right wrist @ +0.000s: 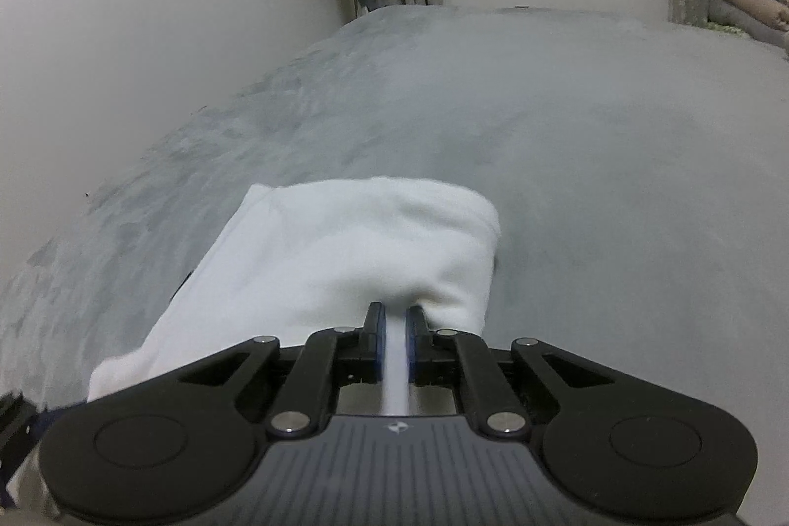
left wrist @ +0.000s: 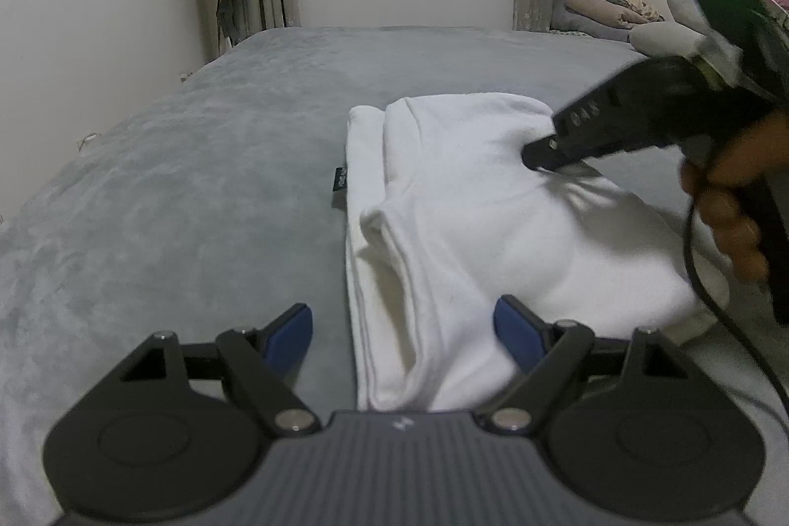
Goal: Fold clothes
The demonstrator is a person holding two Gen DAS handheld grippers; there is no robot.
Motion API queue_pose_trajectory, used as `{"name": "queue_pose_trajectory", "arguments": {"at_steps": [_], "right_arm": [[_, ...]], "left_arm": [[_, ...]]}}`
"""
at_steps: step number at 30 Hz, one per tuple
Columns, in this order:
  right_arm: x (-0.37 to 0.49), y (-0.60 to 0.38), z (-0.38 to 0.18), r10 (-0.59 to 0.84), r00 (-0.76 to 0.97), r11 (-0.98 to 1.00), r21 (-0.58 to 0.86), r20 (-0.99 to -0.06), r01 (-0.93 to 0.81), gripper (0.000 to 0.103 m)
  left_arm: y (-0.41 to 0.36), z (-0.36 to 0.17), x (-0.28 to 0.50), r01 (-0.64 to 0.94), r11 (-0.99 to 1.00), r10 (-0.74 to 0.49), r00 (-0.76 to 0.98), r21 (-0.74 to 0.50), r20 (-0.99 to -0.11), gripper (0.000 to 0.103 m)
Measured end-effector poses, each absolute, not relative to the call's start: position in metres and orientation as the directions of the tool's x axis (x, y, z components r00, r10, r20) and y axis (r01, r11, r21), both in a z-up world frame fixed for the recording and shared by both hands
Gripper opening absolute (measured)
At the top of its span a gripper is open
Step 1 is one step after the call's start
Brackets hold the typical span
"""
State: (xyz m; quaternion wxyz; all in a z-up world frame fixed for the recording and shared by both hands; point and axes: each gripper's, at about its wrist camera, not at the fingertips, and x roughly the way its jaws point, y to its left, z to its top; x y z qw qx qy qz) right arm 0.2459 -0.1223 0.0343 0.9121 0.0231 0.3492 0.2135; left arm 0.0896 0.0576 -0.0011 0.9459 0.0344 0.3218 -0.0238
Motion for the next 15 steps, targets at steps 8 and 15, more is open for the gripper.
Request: {"name": "queue_pose_trajectory", "arguments": {"at_steps": [8, 15], "right_arm": [[0.291, -0.127, 0.022, 0.368, 0.680, 0.930, 0.247, -0.634, -0.273, 0.002], [0.304, -0.122, 0.035, 0.345, 0.706, 0.937, 0.190, -0.618, -0.292, 0.000]], "left_arm": [[0.055, -0.004, 0.089, 0.067, 0.996, -0.019, 0.795, 0.057, -0.606, 0.081], [0.056, -0.003, 0.088, 0.067, 0.996, -0.020, 0.796, 0.056, -0.604, 0.081]]}}
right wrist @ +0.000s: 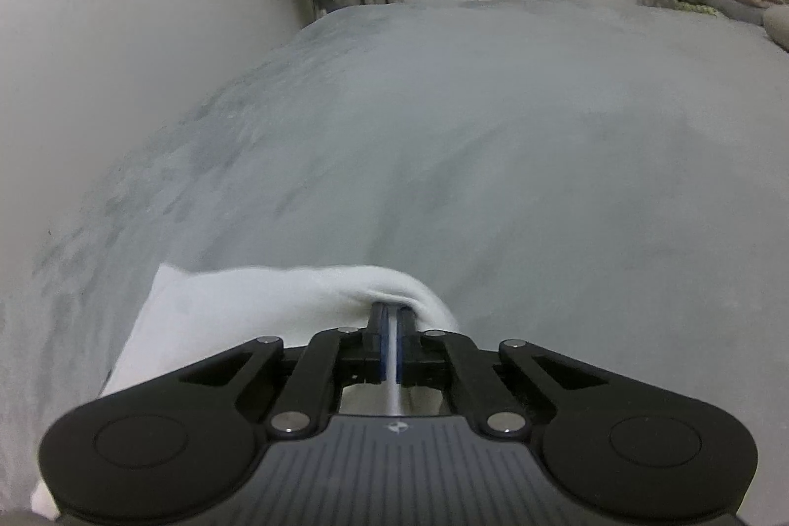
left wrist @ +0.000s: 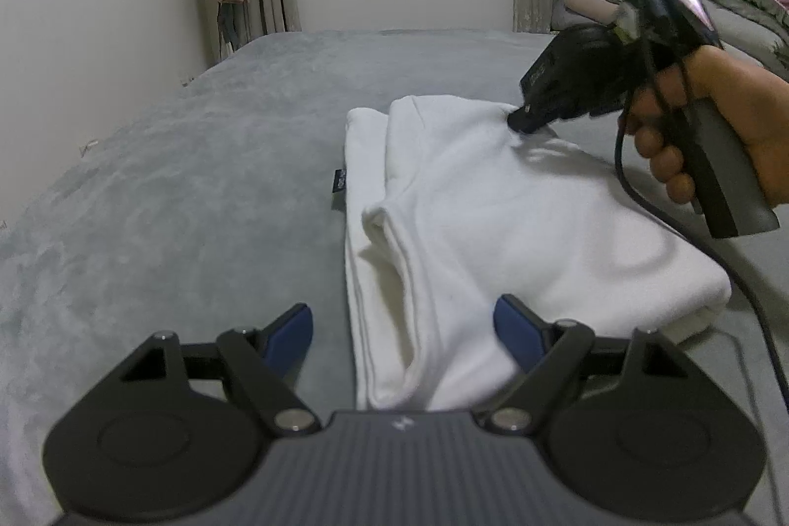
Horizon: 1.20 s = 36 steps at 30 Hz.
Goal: Fold clothes
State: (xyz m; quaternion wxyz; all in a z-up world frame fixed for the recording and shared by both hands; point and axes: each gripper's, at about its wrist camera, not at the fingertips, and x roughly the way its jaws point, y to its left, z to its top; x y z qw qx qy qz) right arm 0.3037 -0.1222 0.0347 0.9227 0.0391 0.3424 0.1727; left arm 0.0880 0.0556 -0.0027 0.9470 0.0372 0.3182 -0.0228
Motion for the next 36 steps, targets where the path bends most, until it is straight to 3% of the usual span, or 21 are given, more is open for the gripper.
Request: {"name": "queue_pose_trajectory", "arguments": {"at_steps": [1, 2, 5, 10, 11, 16, 19, 21, 22, 25, 29, 33, 36], "right_arm": [[0.300, -0.124, 0.037, 0.348, 0.722, 0.937, 0.194, -0.598, -0.291, 0.000], [0.296, -0.131, 0.038, 0.346, 0.740, 0.938, 0.215, -0.576, -0.271, 0.015], [0.285, -0.150, 0.040, 0.343, 0.783, 0.933, 0.286, -0.519, -0.219, 0.027], [0.281, -0.187, 0.017, 0.468, 0.711, 0.844, 0.505, -0.526, -0.182, 0.056], [0.282, -0.192, 0.011, 0.490, 0.702, 0.820, 0.546, -0.516, -0.171, 0.057], [0.290, -0.206, 0.000, 0.627, 0.637, 0.696, 0.689, -0.449, -0.199, 0.057], [0.297, -0.198, -0.002, 0.659, 0.591, 0.686, 0.693, -0.465, -0.220, 0.056], [0.302, -0.189, -0.002, 0.642, 0.585, 0.718, 0.657, -0.495, -0.232, 0.038], [0.304, -0.186, -0.001, 0.624, 0.588, 0.738, 0.635, -0.515, -0.227, 0.025], [0.304, -0.183, 0.012, 0.611, 0.613, 0.755, 0.602, -0.501, -0.261, 0.011], [0.290, -0.178, 0.030, 0.643, 0.652, 0.733, 0.570, -0.402, -0.372, 0.011], [0.303, -0.175, 0.006, 0.570, 0.632, 0.796, 0.544, -0.526, -0.266, 0.012], [0.307, -0.188, 0.004, 0.578, 0.623, 0.779, 0.583, -0.527, -0.230, 0.018]], "left_arm": [[0.055, -0.003, 0.088, 0.067, 0.996, -0.019, 0.796, 0.057, -0.604, 0.081], [0.054, -0.003, 0.088, 0.067, 0.996, -0.018, 0.796, 0.059, -0.604, 0.081], [0.055, -0.002, 0.087, 0.067, 0.996, -0.019, 0.797, 0.058, -0.603, 0.081], [0.056, -0.002, 0.087, 0.067, 0.996, -0.021, 0.796, 0.054, -0.604, 0.081], [0.056, -0.002, 0.087, 0.067, 0.996, -0.023, 0.796, 0.052, -0.605, 0.081], [0.057, -0.001, 0.087, 0.068, 0.997, -0.030, 0.795, 0.040, -0.606, 0.081], [0.059, -0.002, 0.087, 0.069, 0.997, -0.035, 0.794, 0.032, -0.607, 0.081], [0.058, -0.002, 0.086, 0.068, 0.997, -0.035, 0.795, 0.033, -0.606, 0.081], [0.058, -0.002, 0.086, 0.068, 0.997, -0.034, 0.795, 0.033, -0.606, 0.081], [0.058, -0.003, 0.085, 0.068, 0.997, -0.037, 0.795, 0.029, -0.606, 0.081], [0.057, -0.002, 0.085, 0.068, 0.997, -0.039, 0.794, 0.024, -0.606, 0.081], [0.055, -0.001, 0.085, 0.067, 0.997, -0.035, 0.796, 0.030, -0.605, 0.081], [0.056, -0.001, 0.086, 0.067, 0.997, -0.037, 0.795, 0.027, -0.605, 0.081]]}}
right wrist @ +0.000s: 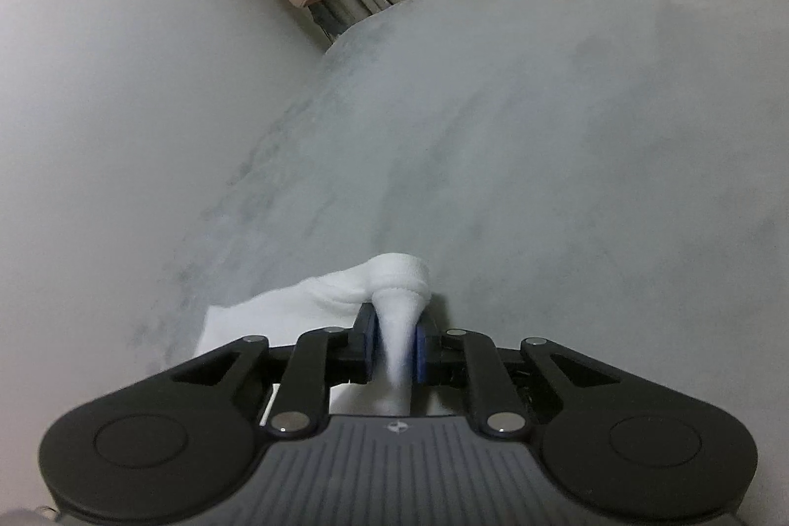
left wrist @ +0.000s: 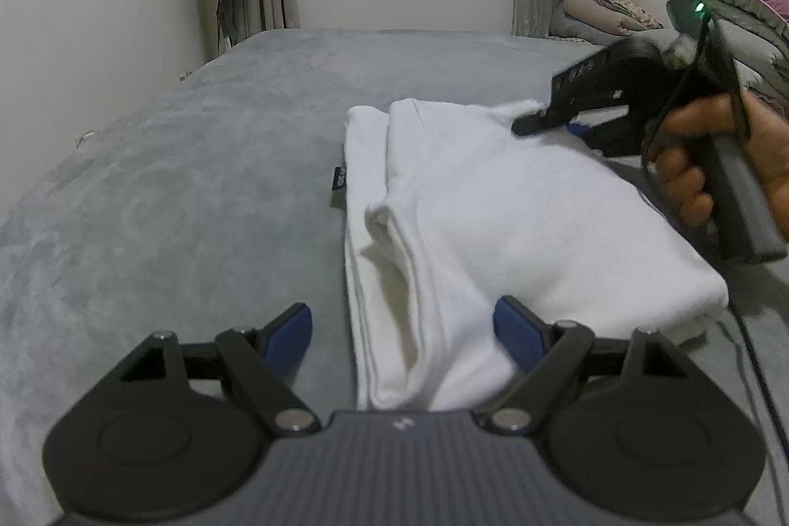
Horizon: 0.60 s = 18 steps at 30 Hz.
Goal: Fold clothes
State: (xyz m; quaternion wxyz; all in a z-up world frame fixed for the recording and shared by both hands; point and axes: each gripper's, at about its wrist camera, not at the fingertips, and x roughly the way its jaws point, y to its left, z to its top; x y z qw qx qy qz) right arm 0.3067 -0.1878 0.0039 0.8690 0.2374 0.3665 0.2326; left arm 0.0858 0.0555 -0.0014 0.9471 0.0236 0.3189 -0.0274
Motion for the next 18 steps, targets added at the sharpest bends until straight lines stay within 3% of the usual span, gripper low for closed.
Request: {"name": "queue_pose_trajectory", "arguments": {"at_steps": [1, 4, 7, 14, 18], "right_arm": [[0.303, -0.192, 0.010, 0.568, 0.643, 0.781, 0.584, -0.514, -0.222, 0.028], [0.288, -0.204, 0.030, 0.552, 0.685, 0.776, 0.595, -0.475, -0.212, 0.031], [0.270, -0.213, 0.043, 0.617, 0.624, 0.738, 0.629, -0.480, -0.246, 0.041], [0.186, -0.184, 0.061, 0.655, 0.499, 0.753, 0.432, -0.568, -0.497, 0.041], [0.146, -0.148, 0.059, 0.549, 0.528, 0.786, 0.186, -0.648, -0.590, 0.038]], "left_arm": [[0.056, -0.001, 0.086, 0.067, 0.997, -0.037, 0.795, 0.027, -0.606, 0.081], [0.057, -0.001, 0.086, 0.067, 0.997, -0.040, 0.794, 0.022, -0.607, 0.081], [0.058, 0.000, 0.086, 0.068, 0.998, -0.042, 0.792, 0.019, -0.609, 0.081], [0.061, 0.001, 0.088, 0.071, 0.997, -0.059, 0.787, -0.004, -0.614, 0.082], [0.066, 0.001, 0.089, 0.076, 0.997, -0.079, 0.783, -0.032, -0.616, 0.083]]}}
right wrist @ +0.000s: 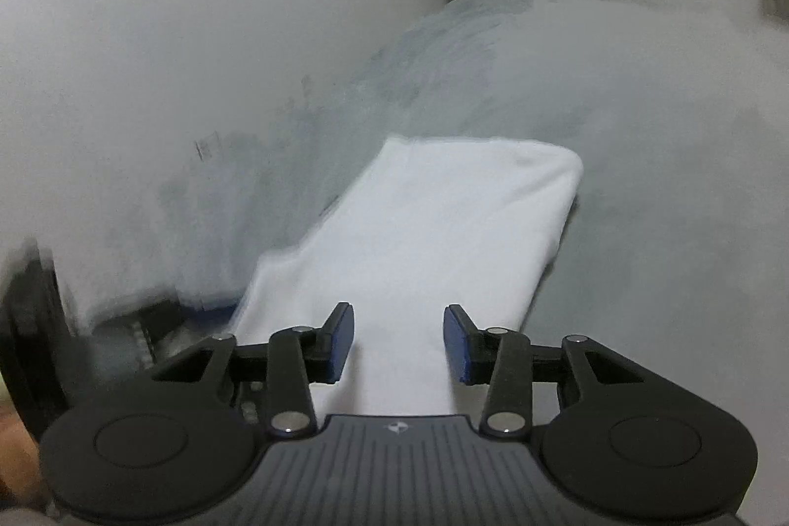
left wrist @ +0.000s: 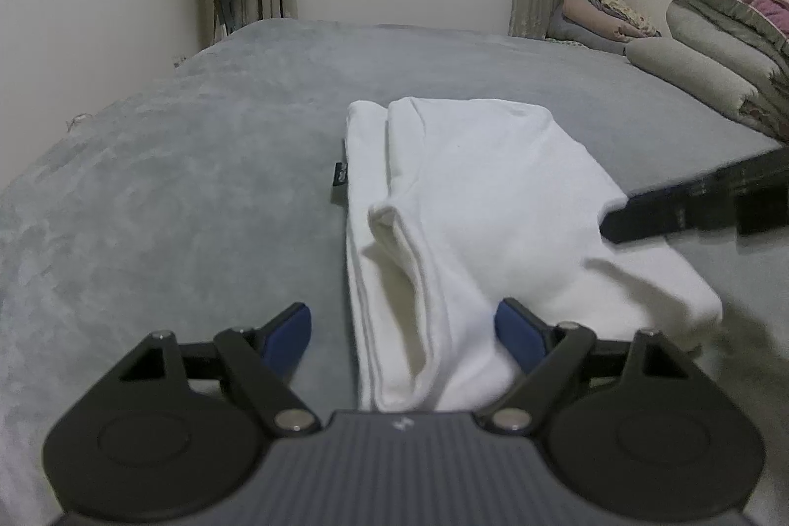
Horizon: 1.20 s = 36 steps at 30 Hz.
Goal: Fold clothes
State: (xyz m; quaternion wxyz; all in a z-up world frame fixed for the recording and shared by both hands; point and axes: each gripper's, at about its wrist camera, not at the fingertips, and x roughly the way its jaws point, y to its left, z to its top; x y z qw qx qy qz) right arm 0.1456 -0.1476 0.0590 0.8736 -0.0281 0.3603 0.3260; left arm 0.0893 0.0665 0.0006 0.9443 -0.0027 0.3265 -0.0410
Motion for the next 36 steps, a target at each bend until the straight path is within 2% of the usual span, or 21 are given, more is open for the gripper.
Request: {"name": "queue_pose_trajectory", "arguments": {"at_steps": [3, 19, 26, 36], "right_arm": [[0.132, -0.136, 0.057, 0.490, 0.574, 0.812, 0.106, -0.656, -0.574, 0.036], [0.124, -0.119, 0.043, 0.366, 0.636, 0.886, 0.046, -0.679, -0.461, 0.036], [0.118, -0.129, 0.039, 0.365, 0.636, 0.901, 0.086, -0.680, -0.425, 0.037], [0.124, -0.150, 0.028, 0.444, 0.600, 0.891, 0.256, -0.666, -0.375, 0.043]], "left_arm": [[0.068, 0.001, 0.090, 0.078, 0.996, -0.085, 0.783, -0.038, -0.616, 0.083], [0.069, 0.000, 0.090, 0.081, 0.996, -0.090, 0.781, -0.044, -0.618, 0.084], [0.072, 0.000, 0.090, 0.082, 0.995, -0.096, 0.781, -0.050, -0.618, 0.085], [0.072, -0.002, 0.092, 0.082, 0.996, -0.093, 0.781, -0.046, -0.617, 0.086]]}}
